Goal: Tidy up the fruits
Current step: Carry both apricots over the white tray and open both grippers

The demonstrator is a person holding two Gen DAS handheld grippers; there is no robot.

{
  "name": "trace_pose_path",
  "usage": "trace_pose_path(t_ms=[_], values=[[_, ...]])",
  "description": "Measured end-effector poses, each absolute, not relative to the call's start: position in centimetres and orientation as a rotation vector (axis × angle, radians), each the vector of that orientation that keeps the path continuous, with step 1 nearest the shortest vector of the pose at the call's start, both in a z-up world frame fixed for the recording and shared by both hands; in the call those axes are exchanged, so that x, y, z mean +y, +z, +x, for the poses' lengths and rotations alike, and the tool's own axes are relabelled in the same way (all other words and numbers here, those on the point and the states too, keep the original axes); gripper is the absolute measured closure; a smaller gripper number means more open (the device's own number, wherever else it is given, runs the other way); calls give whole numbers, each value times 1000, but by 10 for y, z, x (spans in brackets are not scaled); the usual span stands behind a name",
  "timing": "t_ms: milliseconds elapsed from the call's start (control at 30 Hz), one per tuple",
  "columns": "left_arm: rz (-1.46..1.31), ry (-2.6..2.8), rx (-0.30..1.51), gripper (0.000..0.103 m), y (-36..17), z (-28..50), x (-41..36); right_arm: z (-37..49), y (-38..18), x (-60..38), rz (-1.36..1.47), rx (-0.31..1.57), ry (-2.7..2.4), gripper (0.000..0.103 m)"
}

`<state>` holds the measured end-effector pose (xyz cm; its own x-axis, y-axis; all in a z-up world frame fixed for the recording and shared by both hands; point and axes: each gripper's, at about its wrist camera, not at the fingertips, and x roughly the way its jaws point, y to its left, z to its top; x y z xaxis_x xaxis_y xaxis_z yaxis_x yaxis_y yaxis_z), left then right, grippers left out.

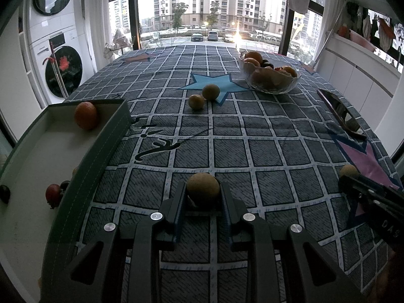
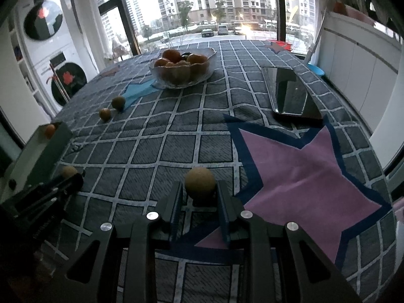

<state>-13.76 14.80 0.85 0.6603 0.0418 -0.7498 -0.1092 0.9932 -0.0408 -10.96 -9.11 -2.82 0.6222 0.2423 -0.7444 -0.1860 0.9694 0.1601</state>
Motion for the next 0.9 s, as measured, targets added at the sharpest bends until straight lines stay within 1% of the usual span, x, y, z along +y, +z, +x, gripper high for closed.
trace_pose_path(t_ms=[300, 500, 667, 900], values=[[-161, 39, 870, 76, 11, -139, 160, -114, -11, -103, 116, 915, 276, 74], [-178, 10, 819, 76, 43, -154, 168, -113, 10, -94, 131, 924, 320, 73], [-217, 61, 786, 76, 67, -165, 207, -114, 27, -56, 93, 920, 404, 73], [-234, 252, 779, 76, 68, -184, 290, -116, 42, 26, 14, 917, 570, 73]])
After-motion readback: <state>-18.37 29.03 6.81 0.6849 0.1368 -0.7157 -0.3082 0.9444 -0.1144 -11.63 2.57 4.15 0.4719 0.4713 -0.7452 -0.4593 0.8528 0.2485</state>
